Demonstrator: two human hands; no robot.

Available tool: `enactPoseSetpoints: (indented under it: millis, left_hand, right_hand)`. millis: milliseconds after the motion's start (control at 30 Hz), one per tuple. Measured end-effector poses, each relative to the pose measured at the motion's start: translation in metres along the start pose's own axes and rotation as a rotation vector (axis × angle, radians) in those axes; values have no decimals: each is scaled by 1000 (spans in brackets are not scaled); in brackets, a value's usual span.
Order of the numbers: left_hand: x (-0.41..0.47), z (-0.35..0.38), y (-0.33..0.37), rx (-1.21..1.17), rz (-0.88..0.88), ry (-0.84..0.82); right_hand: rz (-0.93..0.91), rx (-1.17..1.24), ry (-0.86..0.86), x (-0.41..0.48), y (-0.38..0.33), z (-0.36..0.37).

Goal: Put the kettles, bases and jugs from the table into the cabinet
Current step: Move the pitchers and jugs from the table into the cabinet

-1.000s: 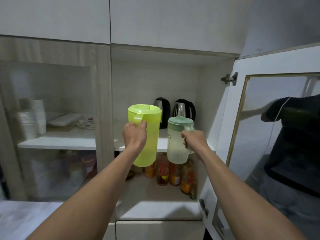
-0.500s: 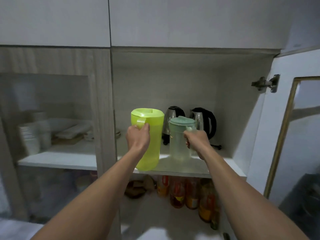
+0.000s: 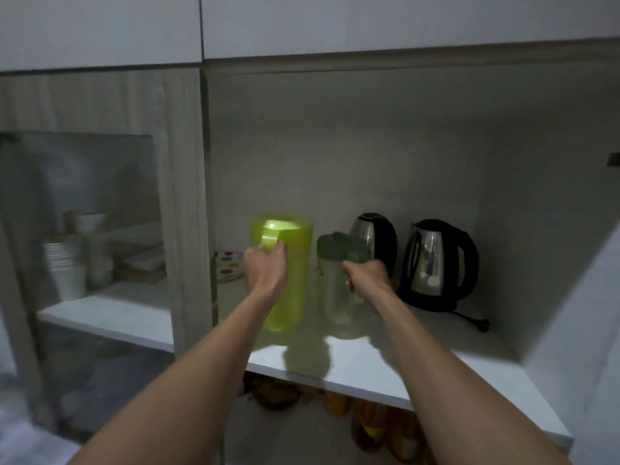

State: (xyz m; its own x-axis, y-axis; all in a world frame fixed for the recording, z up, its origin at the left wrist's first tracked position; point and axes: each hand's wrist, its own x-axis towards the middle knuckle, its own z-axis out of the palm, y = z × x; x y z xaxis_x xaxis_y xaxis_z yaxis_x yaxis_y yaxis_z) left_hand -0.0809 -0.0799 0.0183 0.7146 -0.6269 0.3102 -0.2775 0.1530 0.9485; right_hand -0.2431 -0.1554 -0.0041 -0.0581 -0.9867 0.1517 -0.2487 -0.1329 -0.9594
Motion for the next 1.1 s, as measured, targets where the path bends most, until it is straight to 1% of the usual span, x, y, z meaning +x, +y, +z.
enactPoseSetpoints:
  millis: [100, 233, 367, 533, 633, 700, 800, 933, 1100]
  left_hand:
    - [24, 17, -7, 24, -9, 42]
    - [46, 38, -19, 83, -58, 60]
    - [71, 53, -36, 212, -40, 66]
    - [99, 64, -48, 108, -52, 69]
    - [113, 73, -54, 51, -66, 71]
    - [122, 77, -54, 53, -70, 63]
    - [129, 79, -55, 122, -80, -5]
    - [140, 82, -59, 143, -124, -15]
    - [148, 83, -55, 256, -148, 0]
  right_hand:
    - [-31, -21, -55, 35, 3, 15]
    - [-26, 25, -63, 72, 16, 35]
    - [-3, 111, -128, 101, 38, 61]
    - [29, 156, -160, 134, 49, 85]
    - [53, 124, -183, 150, 49, 96]
    - [57, 95, -190, 158, 47, 101]
    - [65, 47, -179, 168, 46, 106]
    - [48, -52, -171, 178, 47, 110]
    - [11, -185, -164, 172, 36, 106]
